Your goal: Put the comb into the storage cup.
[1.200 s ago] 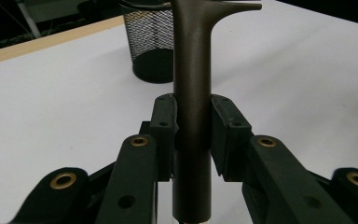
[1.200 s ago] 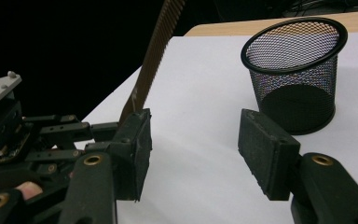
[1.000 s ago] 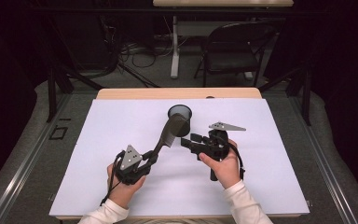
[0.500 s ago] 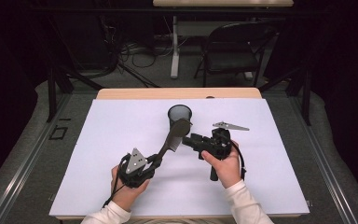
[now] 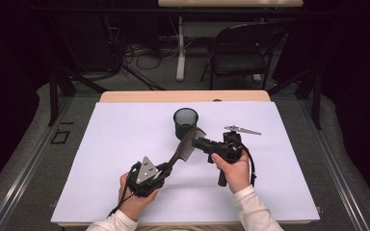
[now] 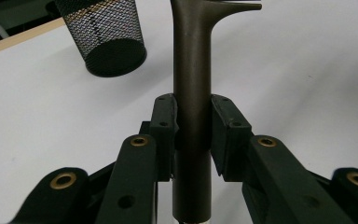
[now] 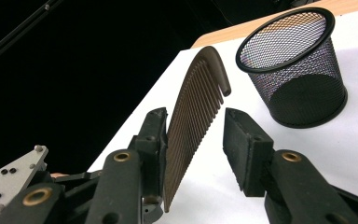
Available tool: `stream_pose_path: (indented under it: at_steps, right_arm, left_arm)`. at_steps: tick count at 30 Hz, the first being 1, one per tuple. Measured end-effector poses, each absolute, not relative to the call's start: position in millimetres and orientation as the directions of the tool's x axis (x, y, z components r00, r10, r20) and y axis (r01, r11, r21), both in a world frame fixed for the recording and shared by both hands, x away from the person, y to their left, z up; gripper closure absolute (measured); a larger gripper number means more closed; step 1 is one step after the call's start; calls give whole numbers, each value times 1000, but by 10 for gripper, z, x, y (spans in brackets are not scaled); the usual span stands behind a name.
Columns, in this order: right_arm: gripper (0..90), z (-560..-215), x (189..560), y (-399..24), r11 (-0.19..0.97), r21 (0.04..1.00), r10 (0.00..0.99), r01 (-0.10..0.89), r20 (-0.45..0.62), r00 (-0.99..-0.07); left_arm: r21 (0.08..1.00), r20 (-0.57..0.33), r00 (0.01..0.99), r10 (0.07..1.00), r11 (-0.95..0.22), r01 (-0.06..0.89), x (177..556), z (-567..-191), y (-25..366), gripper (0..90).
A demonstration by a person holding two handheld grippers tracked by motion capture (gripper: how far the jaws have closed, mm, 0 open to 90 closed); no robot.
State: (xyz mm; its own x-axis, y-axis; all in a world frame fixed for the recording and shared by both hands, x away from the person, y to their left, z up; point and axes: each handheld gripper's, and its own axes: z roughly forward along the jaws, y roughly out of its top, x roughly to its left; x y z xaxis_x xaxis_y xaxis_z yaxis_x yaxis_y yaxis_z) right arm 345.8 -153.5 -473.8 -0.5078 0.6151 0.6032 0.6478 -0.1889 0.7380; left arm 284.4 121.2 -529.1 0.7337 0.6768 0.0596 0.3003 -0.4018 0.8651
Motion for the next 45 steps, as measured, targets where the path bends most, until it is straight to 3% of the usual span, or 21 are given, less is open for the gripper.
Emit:
stream_pose_path:
  at_steps: [45]
  right_arm:
    - [801,-4778,3459,-1577,-246,682,579,689,673,-459]
  left_arm:
    - [863,65,752,656,-416,288,2785,-5310,1132,723]
